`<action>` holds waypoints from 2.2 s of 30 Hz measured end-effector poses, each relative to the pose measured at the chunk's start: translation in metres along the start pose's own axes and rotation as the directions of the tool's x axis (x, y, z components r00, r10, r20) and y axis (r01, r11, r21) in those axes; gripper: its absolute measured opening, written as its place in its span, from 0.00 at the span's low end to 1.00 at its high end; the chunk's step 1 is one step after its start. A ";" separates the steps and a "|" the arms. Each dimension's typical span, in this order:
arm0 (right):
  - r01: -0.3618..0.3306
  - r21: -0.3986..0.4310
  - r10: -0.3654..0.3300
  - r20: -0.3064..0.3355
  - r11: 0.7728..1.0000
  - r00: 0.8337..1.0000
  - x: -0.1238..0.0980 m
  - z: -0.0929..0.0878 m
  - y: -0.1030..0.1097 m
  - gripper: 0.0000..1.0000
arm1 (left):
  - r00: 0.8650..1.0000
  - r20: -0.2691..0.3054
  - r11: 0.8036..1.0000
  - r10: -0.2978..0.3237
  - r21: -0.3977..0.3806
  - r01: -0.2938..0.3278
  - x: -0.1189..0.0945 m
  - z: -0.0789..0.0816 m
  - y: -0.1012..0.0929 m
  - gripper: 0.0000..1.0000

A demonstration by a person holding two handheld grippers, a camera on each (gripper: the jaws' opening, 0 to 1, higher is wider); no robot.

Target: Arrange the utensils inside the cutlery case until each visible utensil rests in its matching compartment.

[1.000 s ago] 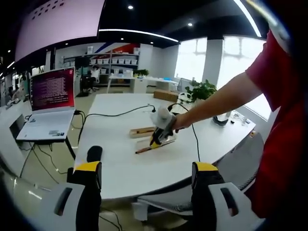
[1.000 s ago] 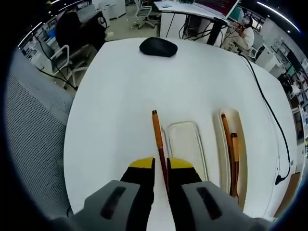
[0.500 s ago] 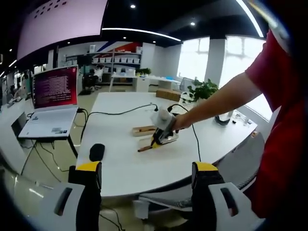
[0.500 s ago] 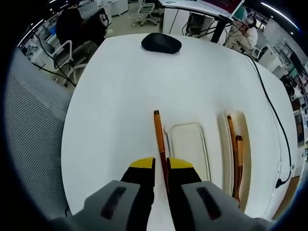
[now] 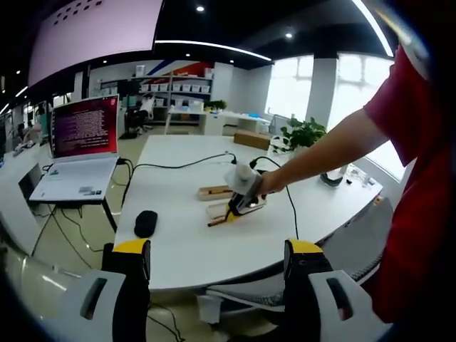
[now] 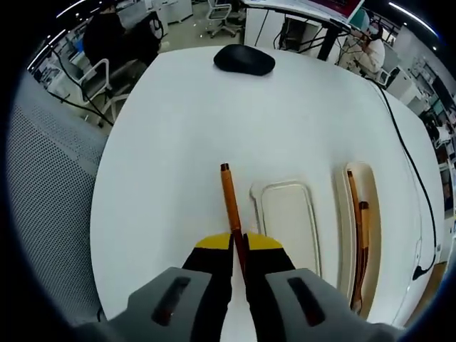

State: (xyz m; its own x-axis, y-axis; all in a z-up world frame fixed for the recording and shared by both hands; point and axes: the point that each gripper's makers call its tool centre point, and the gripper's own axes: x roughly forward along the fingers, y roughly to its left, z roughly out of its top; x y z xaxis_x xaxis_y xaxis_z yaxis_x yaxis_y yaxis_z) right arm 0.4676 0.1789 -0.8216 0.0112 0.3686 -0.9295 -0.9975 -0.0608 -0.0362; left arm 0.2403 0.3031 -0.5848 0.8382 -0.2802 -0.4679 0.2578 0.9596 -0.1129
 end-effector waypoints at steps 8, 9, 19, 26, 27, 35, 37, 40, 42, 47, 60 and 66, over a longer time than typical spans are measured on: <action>-0.014 0.033 0.015 -0.020 0.999 1.000 0.002 0.000 -0.002 0.02 | 1.000 -0.003 1.000 -0.011 0.007 0.011 0.003 0.000 -0.003 0.78; -0.015 0.036 0.015 -0.022 0.999 1.000 0.002 0.000 -0.002 0.01 | 1.000 -0.003 1.000 -0.012 0.007 0.012 0.003 0.000 -0.003 0.78; -0.021 0.153 0.024 -0.022 0.988 0.999 -0.011 0.001 -0.004 0.01 | 1.000 0.006 1.000 -0.006 0.011 0.006 0.000 0.004 -0.001 0.78; -0.003 0.118 0.008 -0.040 0.993 0.999 -0.031 0.002 -0.014 0.01 | 0.999 0.023 0.999 -0.031 0.022 0.031 0.009 0.010 -0.006 0.78; 0.000 0.116 0.005 -0.040 0.993 0.999 -0.035 0.002 -0.017 0.01 | 0.999 0.030 0.999 -0.038 0.024 0.037 0.010 0.013 -0.008 0.78; -0.005 0.068 0.009 -0.066 0.998 0.998 -0.059 0.000 -0.034 0.01 | 0.998 0.041 0.998 -0.057 0.040 0.055 0.011 0.018 -0.011 0.78; -0.003 0.067 0.008 -0.069 0.998 0.998 -0.061 -0.001 -0.036 0.01 | 0.998 0.038 0.998 -0.055 0.037 0.053 0.012 0.017 -0.010 0.78; -0.005 0.053 0.009 -0.087 0.999 0.996 -0.065 -0.005 -0.038 0.01 | 0.998 0.032 0.998 -0.054 0.041 0.053 0.011 0.016 -0.010 0.78; 0.000 0.044 0.004 -0.082 0.999 0.997 -0.068 -0.004 -0.042 0.01 | 0.998 0.034 0.998 -0.055 0.039 0.054 0.011 0.016 -0.010 0.78; 0.002 0.051 0.002 -0.074 0.999 0.997 -0.072 -0.005 -0.047 0.01 | 0.998 0.025 0.998 -0.052 0.037 0.051 0.012 0.014 -0.011 0.78; 0.029 0.025 -0.027 -0.078 0.999 0.997 -0.105 0.010 -0.097 0.01 | 0.999 0.013 0.998 -0.052 0.034 0.052 0.019 0.016 -0.008 0.78; 0.024 -0.010 -0.025 -0.084 1.000 0.996 -0.123 0.015 -0.115 0.01 | 0.998 0.017 0.998 -0.052 0.023 0.052 0.022 0.018 -0.008 0.78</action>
State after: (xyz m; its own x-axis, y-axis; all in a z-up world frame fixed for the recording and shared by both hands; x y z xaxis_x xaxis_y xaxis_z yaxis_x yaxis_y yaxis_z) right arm 0.5800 0.1542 -0.6973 0.0422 0.2911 -0.9558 -0.9962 -0.0611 -0.0626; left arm 0.2651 0.2887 -0.5787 0.8316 -0.3304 -0.4465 0.3117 0.9429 -0.1171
